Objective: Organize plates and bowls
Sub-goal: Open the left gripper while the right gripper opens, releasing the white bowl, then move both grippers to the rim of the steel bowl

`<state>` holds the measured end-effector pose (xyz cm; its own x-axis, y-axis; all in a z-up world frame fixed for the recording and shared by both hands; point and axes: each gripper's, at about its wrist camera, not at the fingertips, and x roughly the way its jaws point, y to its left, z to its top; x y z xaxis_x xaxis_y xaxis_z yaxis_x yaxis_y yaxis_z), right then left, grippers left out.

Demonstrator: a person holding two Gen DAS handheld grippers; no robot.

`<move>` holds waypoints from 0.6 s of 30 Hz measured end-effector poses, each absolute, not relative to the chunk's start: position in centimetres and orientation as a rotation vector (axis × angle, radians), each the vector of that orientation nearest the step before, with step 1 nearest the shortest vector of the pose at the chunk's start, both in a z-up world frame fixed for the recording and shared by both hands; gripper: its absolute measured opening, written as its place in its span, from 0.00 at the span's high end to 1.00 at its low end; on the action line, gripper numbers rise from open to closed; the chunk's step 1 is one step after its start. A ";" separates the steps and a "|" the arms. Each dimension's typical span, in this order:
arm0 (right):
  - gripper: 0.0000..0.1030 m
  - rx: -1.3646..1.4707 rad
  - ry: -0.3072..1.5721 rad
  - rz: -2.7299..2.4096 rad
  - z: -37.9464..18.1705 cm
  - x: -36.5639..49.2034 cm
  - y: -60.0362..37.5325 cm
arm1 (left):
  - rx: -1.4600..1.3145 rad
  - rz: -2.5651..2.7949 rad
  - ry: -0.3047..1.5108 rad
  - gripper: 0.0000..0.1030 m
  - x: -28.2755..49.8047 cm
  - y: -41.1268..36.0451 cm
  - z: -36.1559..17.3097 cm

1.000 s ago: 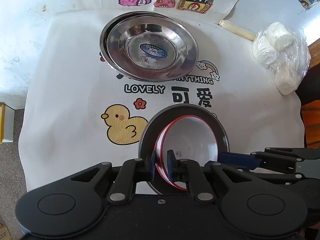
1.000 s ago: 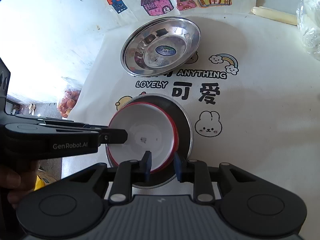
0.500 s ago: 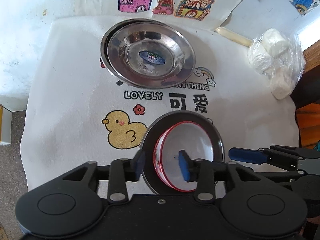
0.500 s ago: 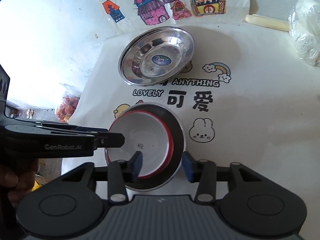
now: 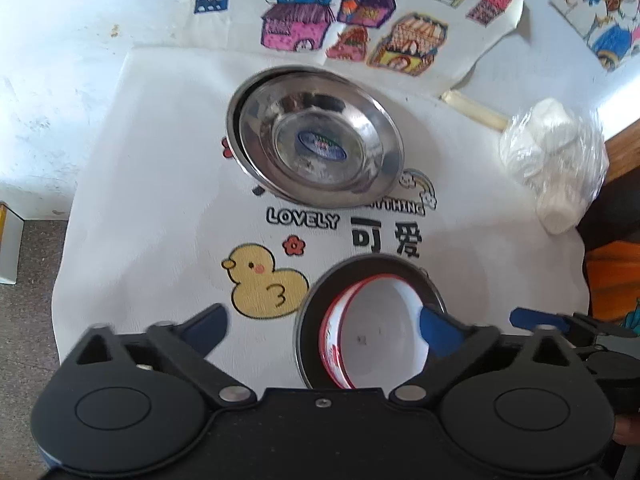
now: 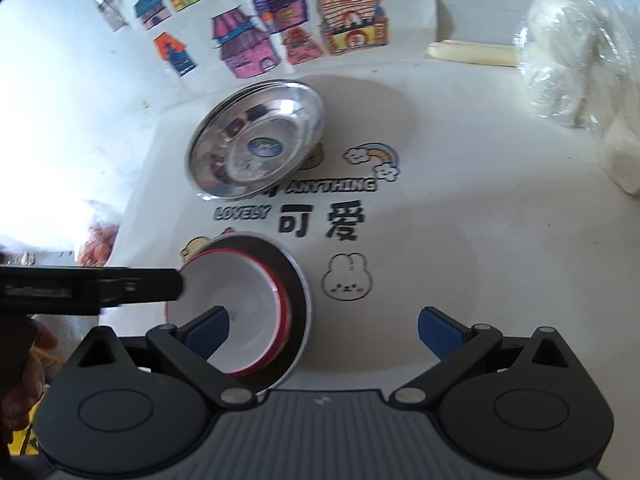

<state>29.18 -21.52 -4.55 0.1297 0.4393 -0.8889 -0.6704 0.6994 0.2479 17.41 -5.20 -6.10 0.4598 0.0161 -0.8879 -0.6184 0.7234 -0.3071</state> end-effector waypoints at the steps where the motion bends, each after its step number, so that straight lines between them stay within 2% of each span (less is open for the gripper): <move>1: 0.00 -0.232 1.191 0.807 -4.6 29.3 -21.6 | -0.670 0.432 1.016 0.01 17.3 -5.1 -6.0; 7: 0.00 -0.259 1.182 0.741 -5.0 29.6 -21.8 | -0.642 0.477 0.960 0.01 16.5 -4.4 -5.5; 18: 0.00 -0.323 1.224 0.660 -6.1 30.0 -21.9 | -0.608 0.531 1.057 0.01 14.7 -3.3 -7.1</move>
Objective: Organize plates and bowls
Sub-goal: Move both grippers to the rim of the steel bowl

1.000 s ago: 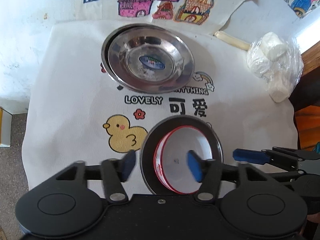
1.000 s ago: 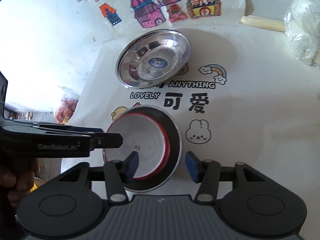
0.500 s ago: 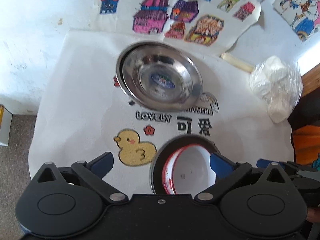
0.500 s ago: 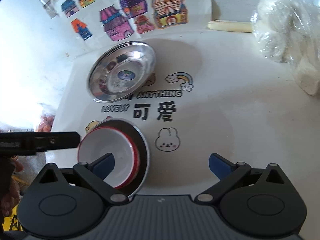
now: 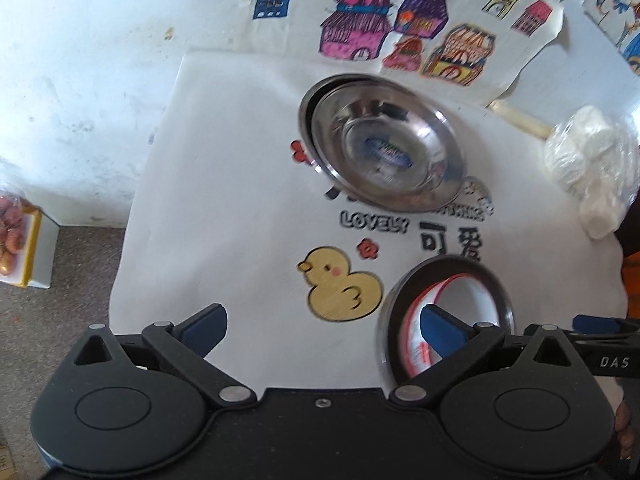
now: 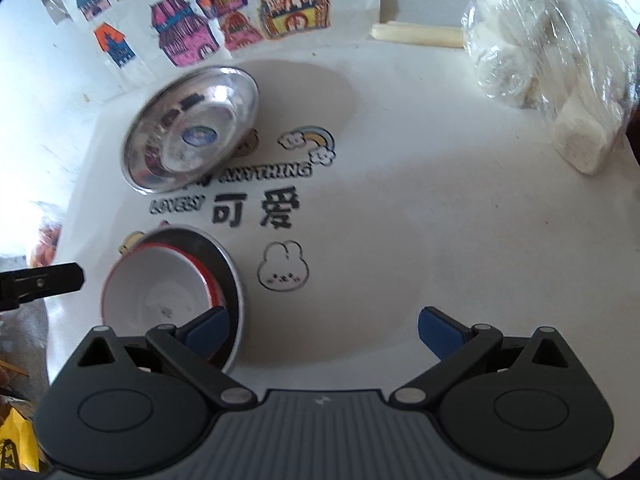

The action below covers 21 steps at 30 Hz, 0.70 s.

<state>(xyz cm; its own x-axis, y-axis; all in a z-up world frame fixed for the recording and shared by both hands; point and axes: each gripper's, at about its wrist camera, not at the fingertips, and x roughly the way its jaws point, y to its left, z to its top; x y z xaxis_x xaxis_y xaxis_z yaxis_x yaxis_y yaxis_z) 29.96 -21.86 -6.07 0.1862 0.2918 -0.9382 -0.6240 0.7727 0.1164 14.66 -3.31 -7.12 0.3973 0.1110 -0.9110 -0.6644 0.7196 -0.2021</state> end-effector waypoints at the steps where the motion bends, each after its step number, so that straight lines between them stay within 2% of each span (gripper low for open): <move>1: 0.00 -0.324 1.230 0.660 -6.2 30.0 -21.8 | -0.603 0.535 1.065 0.01 14.6 -3.3 -7.2; 21: 0.00 -0.399 1.270 0.674 -7.0 29.5 -21.2 | -0.548 0.499 1.191 0.01 15.3 -4.6 -9.8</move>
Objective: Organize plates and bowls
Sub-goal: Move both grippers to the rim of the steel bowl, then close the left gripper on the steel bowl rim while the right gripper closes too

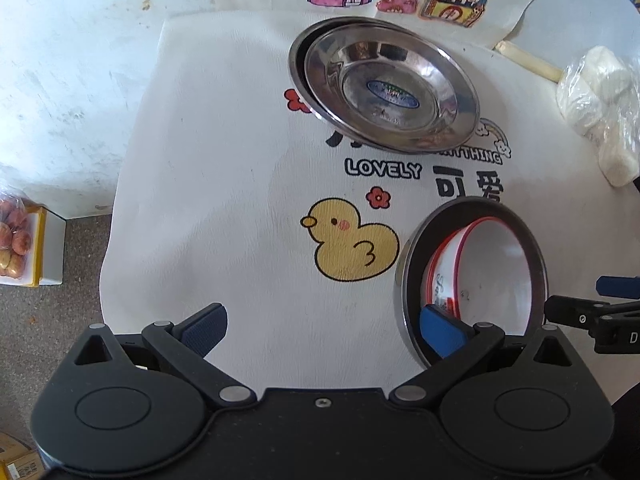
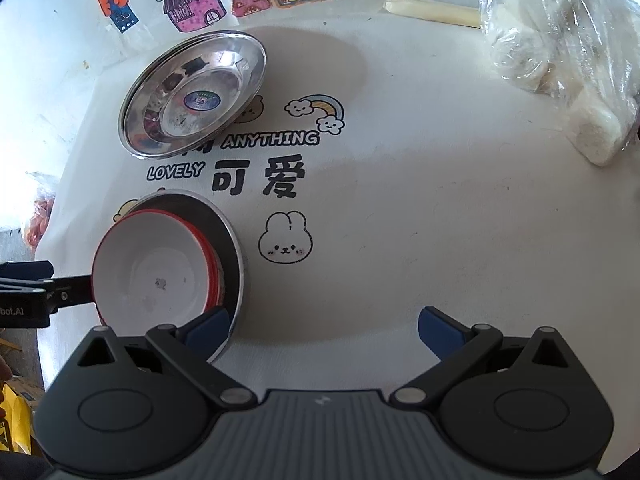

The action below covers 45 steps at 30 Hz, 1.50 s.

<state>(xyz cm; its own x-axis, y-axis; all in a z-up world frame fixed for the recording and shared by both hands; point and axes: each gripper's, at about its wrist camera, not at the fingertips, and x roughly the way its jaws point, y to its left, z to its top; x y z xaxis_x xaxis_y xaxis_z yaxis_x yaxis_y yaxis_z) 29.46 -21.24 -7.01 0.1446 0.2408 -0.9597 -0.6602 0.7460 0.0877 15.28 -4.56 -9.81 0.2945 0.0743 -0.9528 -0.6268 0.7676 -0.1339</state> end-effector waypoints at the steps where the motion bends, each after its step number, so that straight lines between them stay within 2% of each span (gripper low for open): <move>1: 0.00 -0.398 1.271 0.677 -7.1 29.5 -21.2 | -0.543 0.500 1.195 0.01 15.3 -4.6 -9.9; 27: 0.01 -0.475 1.215 0.723 -8.5 28.7 -20.1 | -0.468 0.521 1.235 0.01 16.7 -5.1 -11.4; 30: 0.12 -0.446 1.222 0.752 -8.6 28.8 -20.2 | -0.459 0.520 1.232 0.03 16.7 -5.2 -11.4; 35: 0.34 -0.432 1.215 0.812 -8.3 28.3 -19.9 | -0.449 0.470 1.222 0.19 17.1 -5.6 -11.3; 36: 0.37 -0.420 1.222 0.825 -8.3 28.3 -19.9 | -0.446 0.463 1.222 0.21 17.2 -5.7 -11.3; 38: 0.49 -0.385 1.239 0.846 -8.4 28.4 -20.1 | -0.449 0.460 1.218 0.24 17.3 -5.7 -11.2; 40: 0.55 -0.356 1.252 0.860 -8.4 28.4 -20.2 | -0.471 0.451 1.214 0.28 17.3 -5.6 -11.3; 45: 0.74 -0.320 1.270 0.898 -8.5 28.4 -20.0 | -0.536 0.404 1.193 0.54 17.3 -5.4 -11.3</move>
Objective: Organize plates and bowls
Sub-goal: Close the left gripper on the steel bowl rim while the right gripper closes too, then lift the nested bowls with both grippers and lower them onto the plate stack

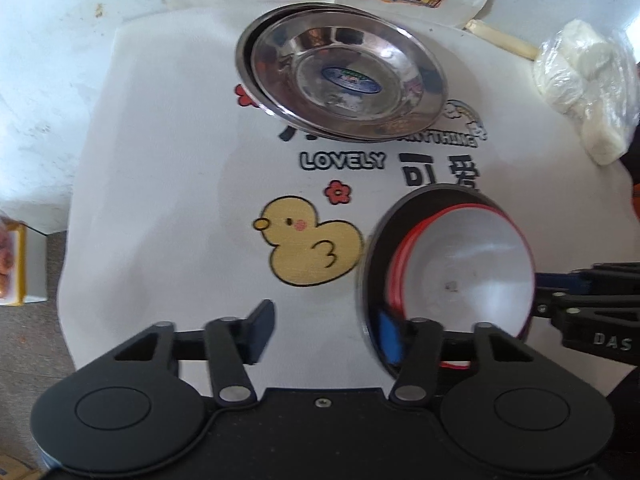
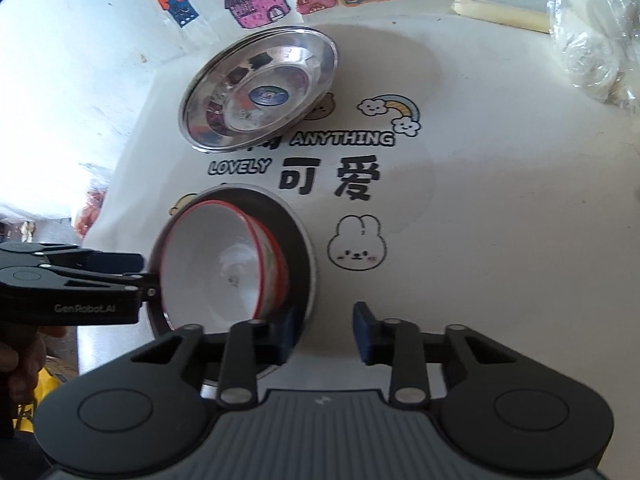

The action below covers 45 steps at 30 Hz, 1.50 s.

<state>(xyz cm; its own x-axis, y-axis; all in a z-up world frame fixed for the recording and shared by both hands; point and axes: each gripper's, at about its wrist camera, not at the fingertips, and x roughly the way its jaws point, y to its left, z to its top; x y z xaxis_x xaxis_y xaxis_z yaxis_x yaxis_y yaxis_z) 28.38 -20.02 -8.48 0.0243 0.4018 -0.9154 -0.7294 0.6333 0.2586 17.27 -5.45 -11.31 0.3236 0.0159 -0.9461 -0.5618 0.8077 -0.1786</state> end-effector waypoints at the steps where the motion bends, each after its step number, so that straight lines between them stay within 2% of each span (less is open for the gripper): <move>1: 0.78 -0.317 1.271 0.903 -8.5 28.4 -20.0 | -0.550 0.395 1.189 0.56 17.3 -5.4 -11.3; 4: 0.85 -0.299 1.280 0.917 -8.5 28.4 -20.0 | -0.583 0.378 1.180 0.65 17.3 -5.3 -11.4; 5: 0.87 -0.291 1.283 0.919 -8.6 28.4 -20.0 | -0.590 0.370 1.177 0.70 17.3 -5.3 -11.4; 6: 0.87 -0.287 1.285 0.919 -8.6 28.4 -20.0 | -0.597 0.359 1.174 0.76 17.4 -5.4 -11.4; 12: 0.87 -0.276 1.290 0.915 -8.6 28.4 -20.0 | -0.603 0.331 1.170 0.90 17.7 -5.7 -11.4; 33: 0.88 -0.261 1.315 0.891 -8.6 28.3 -20.2 | -0.590 0.329 1.173 0.92 18.1 -5.8 -11.1; 45: 0.88 -0.195 1.286 0.872 -6.9 30.2 -19.8 | -0.602 0.339 1.099 0.93 20.0 -4.2 -8.7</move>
